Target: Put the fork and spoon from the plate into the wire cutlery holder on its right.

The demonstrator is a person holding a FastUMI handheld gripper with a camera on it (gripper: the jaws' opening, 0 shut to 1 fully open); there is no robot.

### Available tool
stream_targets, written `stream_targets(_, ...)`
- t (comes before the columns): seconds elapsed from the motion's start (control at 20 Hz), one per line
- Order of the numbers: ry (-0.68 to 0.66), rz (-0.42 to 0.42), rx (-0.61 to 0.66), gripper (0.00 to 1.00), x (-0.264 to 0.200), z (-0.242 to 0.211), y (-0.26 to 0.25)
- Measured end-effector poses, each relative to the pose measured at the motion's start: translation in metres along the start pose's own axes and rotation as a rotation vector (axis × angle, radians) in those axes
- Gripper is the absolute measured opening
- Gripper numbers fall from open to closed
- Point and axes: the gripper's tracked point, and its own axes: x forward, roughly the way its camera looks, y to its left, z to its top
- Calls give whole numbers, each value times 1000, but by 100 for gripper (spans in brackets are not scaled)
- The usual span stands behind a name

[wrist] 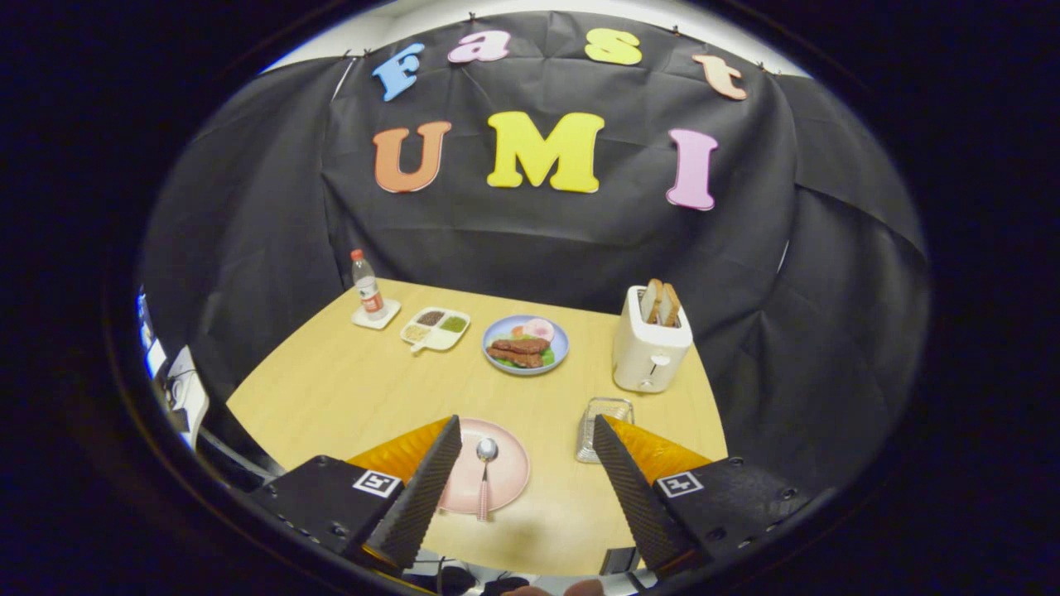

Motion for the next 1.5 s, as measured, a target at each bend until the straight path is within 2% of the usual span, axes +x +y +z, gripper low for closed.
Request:
stream_targets(0.4, 304, 52, -151, 96, 40, -70, 30)
stream_targets(0.7, 563, 89, -108, 96, 77, -132, 43)
stream_targets(0.95, 725, 93, -61, 96, 104, -159, 59)
stream_targets(1.2, 807, 85, -82, 82, 130, -179, 65)
stream_targets(1.35, 827, 70, -97, 81, 140, -183, 65)
stream_targets(1.5, 842, 63, -73, 61, 149, -197, 65)
